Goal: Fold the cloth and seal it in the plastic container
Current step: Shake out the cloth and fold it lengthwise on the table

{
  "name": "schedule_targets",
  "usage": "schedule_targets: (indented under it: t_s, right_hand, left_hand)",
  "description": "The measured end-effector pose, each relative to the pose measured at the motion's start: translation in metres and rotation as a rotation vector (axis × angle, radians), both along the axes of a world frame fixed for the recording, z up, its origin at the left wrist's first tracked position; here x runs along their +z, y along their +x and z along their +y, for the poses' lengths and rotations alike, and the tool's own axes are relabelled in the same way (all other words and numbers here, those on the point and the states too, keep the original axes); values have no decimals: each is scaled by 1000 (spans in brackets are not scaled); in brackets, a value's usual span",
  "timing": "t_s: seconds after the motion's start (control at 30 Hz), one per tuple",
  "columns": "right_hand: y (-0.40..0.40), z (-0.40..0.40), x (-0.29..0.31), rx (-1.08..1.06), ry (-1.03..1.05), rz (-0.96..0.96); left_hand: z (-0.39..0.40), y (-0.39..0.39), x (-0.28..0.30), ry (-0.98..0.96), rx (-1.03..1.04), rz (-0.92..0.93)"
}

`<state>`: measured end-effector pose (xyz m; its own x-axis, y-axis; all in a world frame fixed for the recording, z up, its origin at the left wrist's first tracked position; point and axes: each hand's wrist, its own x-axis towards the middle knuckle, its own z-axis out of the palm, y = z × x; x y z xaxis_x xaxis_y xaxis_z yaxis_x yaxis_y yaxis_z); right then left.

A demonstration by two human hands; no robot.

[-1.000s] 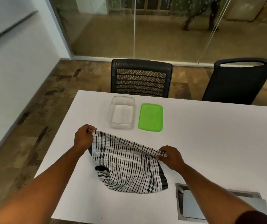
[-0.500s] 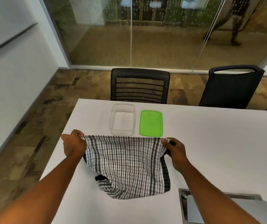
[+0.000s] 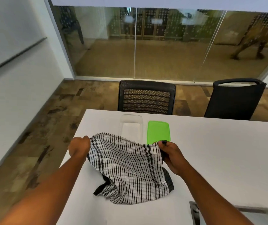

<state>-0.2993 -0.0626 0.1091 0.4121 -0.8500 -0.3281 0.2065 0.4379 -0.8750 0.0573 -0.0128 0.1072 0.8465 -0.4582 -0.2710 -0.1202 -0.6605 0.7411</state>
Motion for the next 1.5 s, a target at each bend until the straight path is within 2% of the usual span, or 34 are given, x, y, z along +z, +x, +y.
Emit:
schedule_targets:
  t_s: [0.1, 0.37, 0.43, 0.5, 0.6, 0.67, 0.83, 0.97, 1.03, 1.17, 1.23, 1.33, 1.5]
  right_hand:
    - [4, 5, 9, 112, 36, -27]
    - [0, 8, 7, 267, 13, 98]
    - [-1, 7, 4, 295, 14, 102]
    - [-4, 7, 1, 315, 26, 93]
    - [-10, 4, -2, 300, 29, 94]
    - [-11, 0, -2, 213, 20, 108]
    - [-9, -15, -3, -18, -7, 155]
    - [3, -22, 9, 45, -135, 255]
    - [17, -21, 17, 117, -213, 284]
    - [47, -20, 31, 276, -372, 360]
    - [57, -21, 34, 290, -386, 317]
    - [67, -22, 37, 202, -429, 241]
    - [77, -21, 34, 28, -573, 311]
  left_hand:
    - [-6, 3, -4, -66, 18, 86]
    - [-16, -1, -1, -186, 58, 288]
    - [-17, 1, 1, -210, 112, 281]
    - [-18, 4, 1, -147, 102, 189]
    - [-19, 1, 1, -123, 34, 178]
    - [-18, -2, 2, -130, -81, 213]
    - [-11, -6, 8, -86, -648, 334]
    - [-11, -29, 21, -156, -850, 426]
    - [-13, -45, 27, -200, -923, 415]
    - [-17, -73, 40, -301, -925, 462]
    - [-19, -84, 43, -354, -903, 457]
    - [-19, -98, 51, -409, -869, 462]
    - [-18, -111, 52, -446, -846, 375]
